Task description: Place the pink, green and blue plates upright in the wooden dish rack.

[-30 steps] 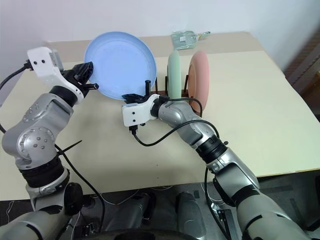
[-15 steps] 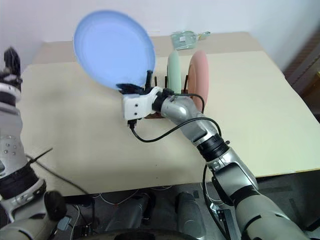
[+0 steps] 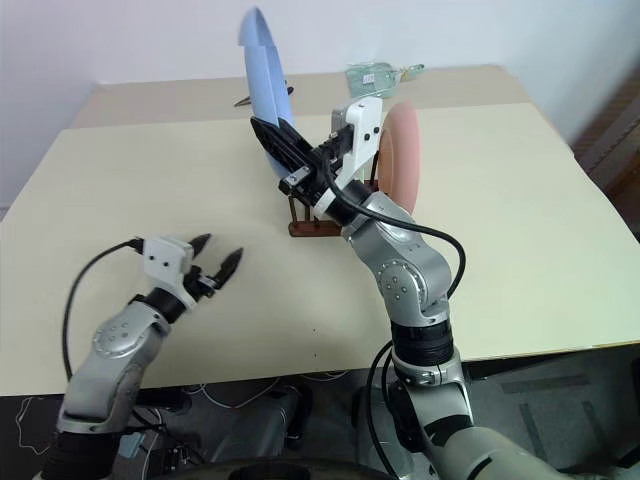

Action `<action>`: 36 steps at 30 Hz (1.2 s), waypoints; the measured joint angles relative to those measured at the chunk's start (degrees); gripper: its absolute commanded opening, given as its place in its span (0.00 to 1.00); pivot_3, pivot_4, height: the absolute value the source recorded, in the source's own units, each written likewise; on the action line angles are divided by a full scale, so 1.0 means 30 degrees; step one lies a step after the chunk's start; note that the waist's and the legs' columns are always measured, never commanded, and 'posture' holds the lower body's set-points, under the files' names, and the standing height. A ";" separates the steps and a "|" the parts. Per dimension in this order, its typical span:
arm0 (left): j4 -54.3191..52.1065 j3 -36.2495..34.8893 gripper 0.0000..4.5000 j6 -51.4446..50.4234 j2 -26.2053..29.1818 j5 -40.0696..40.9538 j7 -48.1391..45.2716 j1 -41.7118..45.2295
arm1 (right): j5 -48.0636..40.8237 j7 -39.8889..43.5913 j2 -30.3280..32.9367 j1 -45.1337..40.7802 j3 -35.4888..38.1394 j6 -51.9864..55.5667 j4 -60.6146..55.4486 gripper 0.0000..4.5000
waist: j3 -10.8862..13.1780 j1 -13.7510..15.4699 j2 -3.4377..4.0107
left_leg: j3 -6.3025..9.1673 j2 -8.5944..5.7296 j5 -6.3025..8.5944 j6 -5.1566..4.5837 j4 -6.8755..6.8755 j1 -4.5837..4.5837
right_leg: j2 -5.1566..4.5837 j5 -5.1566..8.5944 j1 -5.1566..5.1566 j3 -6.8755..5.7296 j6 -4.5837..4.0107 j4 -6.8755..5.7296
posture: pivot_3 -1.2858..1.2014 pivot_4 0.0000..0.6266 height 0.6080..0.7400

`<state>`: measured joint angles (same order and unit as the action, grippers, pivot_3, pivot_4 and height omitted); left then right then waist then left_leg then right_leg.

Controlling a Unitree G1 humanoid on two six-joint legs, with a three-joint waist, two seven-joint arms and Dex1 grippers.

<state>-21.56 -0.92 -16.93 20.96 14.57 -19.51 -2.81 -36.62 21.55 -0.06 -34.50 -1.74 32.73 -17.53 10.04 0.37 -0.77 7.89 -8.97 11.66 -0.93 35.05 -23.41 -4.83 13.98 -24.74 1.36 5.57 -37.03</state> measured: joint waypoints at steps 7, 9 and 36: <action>0.0001 0.0044 0.76 0.0076 -0.0035 -0.0187 -0.0305 0.0280 | -0.0767 -0.1413 -0.0368 0.0345 0.0392 0.1105 0.0513 0.00 | 0.0004 -0.0033 0.0008 | -0.0003 0.0003 -0.0001 -0.0001 -0.0004 0.0000 | 0.0000 -0.0001 -0.0008 -0.0009 0.0005 0.0005 | 0.52 0.24 0.91; 0.0001 0.0044 0.76 0.0080 -0.0061 -0.0238 -0.0330 0.0279 | -0.0621 -0.1845 -0.0409 0.0489 0.0458 0.1070 0.0881 0.00 | 0.0004 -0.0032 0.0008 | -0.0003 0.0003 -0.0001 -0.0001 -0.0004 0.0000 | 0.0000 -0.0003 -0.0007 -0.0010 0.0007 0.0004 | 0.52 0.24 0.91; -0.0008 0.0559 0.77 0.0091 -0.0309 -0.0958 -0.0613 0.0500 | 0.5969 -0.0612 0.3478 -0.1847 -0.1905 -0.2350 0.2024 0.88 | 0.0015 -0.0030 0.0024 | -0.0004 0.0003 -0.0002 0.0000 -0.0006 -0.0008 | -0.0011 -0.0024 -0.0005 -0.0027 0.0053 0.0022 | 0.52 0.24 0.91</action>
<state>-21.59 0.75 -16.66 20.04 11.70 -21.35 -1.31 -18.71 19.71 10.38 -40.04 -7.46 25.68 -11.46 10.09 0.28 -0.70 7.87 -8.96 11.65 -0.93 35.03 -23.44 -4.86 13.91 -24.75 1.28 5.73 -36.97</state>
